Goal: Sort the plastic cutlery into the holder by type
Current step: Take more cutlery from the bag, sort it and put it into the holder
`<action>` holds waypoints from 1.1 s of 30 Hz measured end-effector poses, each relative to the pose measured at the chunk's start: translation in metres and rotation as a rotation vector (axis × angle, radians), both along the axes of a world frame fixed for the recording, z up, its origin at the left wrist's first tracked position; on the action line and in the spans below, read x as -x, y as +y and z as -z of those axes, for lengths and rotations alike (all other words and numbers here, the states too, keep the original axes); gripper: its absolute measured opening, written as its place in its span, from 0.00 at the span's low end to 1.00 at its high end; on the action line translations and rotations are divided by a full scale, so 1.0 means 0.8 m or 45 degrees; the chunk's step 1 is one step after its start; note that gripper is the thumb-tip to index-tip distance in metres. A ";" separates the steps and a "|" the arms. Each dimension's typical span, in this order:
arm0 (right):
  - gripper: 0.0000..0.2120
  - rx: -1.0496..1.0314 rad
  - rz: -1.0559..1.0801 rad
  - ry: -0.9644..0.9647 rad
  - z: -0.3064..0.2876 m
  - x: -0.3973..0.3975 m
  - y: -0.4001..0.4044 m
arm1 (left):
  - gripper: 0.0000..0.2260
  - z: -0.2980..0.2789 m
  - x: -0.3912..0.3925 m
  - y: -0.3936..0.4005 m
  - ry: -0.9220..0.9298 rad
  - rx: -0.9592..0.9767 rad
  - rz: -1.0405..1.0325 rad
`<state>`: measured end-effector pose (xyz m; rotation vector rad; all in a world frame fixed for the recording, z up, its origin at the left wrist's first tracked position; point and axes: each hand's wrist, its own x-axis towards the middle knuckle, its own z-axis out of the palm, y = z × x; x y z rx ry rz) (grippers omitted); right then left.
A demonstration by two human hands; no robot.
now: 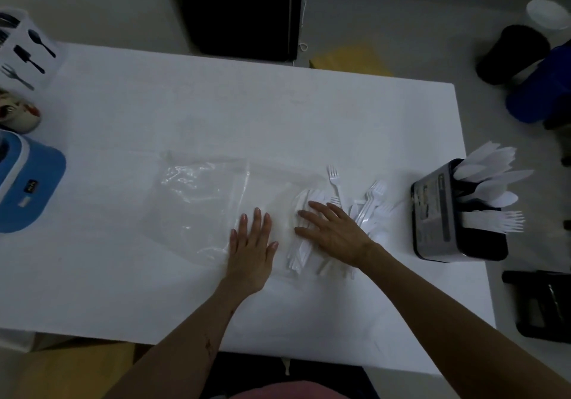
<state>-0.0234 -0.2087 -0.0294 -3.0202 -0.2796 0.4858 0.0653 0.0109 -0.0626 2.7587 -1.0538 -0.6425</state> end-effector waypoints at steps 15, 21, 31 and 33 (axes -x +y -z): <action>0.29 0.029 -0.032 -0.189 -0.010 0.018 -0.021 | 0.31 0.006 -0.017 0.031 -0.120 -0.056 0.001; 0.29 -0.037 0.018 -0.269 -0.006 0.021 -0.018 | 0.32 0.001 -0.066 0.093 -0.151 -0.102 -0.095; 0.35 -0.078 0.245 -0.071 -0.017 0.021 0.011 | 0.27 -0.050 -0.053 0.037 -0.261 0.237 -0.264; 0.37 -0.065 0.329 -0.117 -0.016 0.031 0.014 | 0.26 -0.047 -0.038 0.019 -0.314 0.151 0.076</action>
